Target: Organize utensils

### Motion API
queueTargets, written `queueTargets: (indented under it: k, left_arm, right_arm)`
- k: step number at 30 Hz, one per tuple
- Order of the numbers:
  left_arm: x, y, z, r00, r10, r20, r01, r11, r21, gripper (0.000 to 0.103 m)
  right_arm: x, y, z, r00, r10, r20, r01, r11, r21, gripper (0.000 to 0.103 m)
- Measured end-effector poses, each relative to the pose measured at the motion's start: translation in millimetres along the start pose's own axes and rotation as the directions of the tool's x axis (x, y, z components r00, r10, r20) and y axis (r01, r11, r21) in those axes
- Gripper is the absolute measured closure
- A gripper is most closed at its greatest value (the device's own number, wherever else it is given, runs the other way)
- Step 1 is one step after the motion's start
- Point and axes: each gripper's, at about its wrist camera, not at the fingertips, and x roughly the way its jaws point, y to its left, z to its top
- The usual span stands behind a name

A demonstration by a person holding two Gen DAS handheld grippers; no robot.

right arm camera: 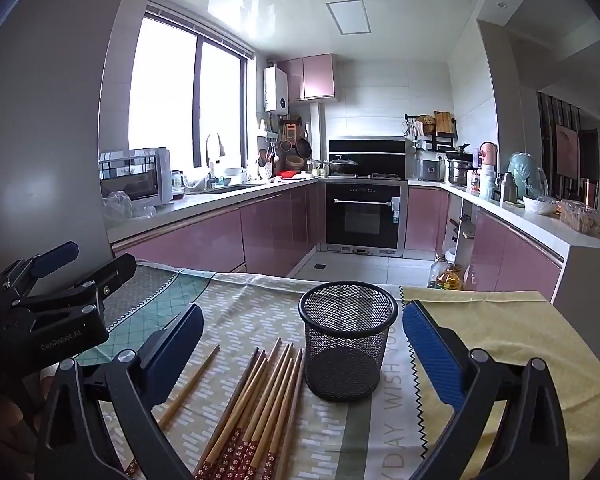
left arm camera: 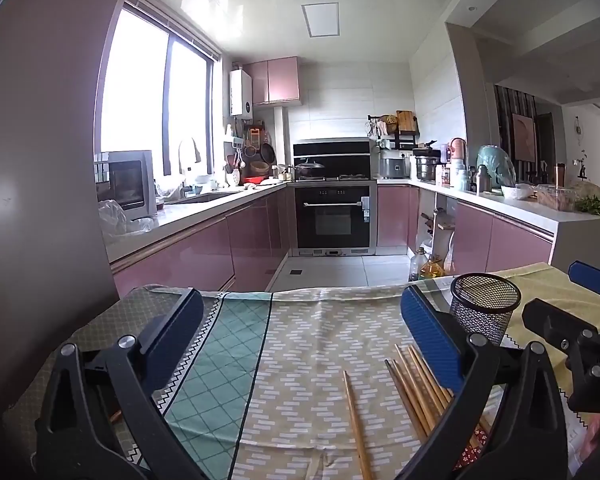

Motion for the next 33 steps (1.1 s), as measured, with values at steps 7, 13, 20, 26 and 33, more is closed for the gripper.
queueTargets:
  k: [7, 13, 20, 26, 33]
  left_arm:
    - [-5.5, 2.8, -1.0, 1.000, -0.008, 0.026, 0.009, 1.000, -0.030, 0.006]
    - [-7.4, 3.3, -0.8, 0.999, -0.019, 0.034, 0.020, 0.999, -0.041, 0.006]
    - [-7.6, 1.3, -1.7, 0.999, -0.023, 0.036, 0.025, 0.999, -0.044, 0.006]
    - [-8.6, -0.4, -2.4, 0.999, -0.027, 0.043, 0.029, 0.998, -0.050, 0.006]
    - [-10.5, -2.1, -2.5, 0.999, -0.028, 0.047, 0.030, 0.998, -0.054, 0.006]
  right_arm:
    - [3.2, 2.6, -2.2, 1.000, 0.004, 0.005, -0.004, 1.000, -0.007, 0.006]
    - [4.2, 4.1, -3.3, 1.000, 0.006, 0.005, -0.006, 1.000, -0.005, 0.006]
    - [4.8, 4.9, -3.1, 1.000, 0.008, 0.008, -0.008, 1.000, -0.005, 0.006]
    - [6.6, 5.7, -3.3, 1.000, 0.010, 0.007, -0.010, 1.000, -0.002, 0.006]
    - [5.5, 5.5, -3.5, 1.000, 0.011, 0.011, -0.011, 1.000, -0.001, 0.006]
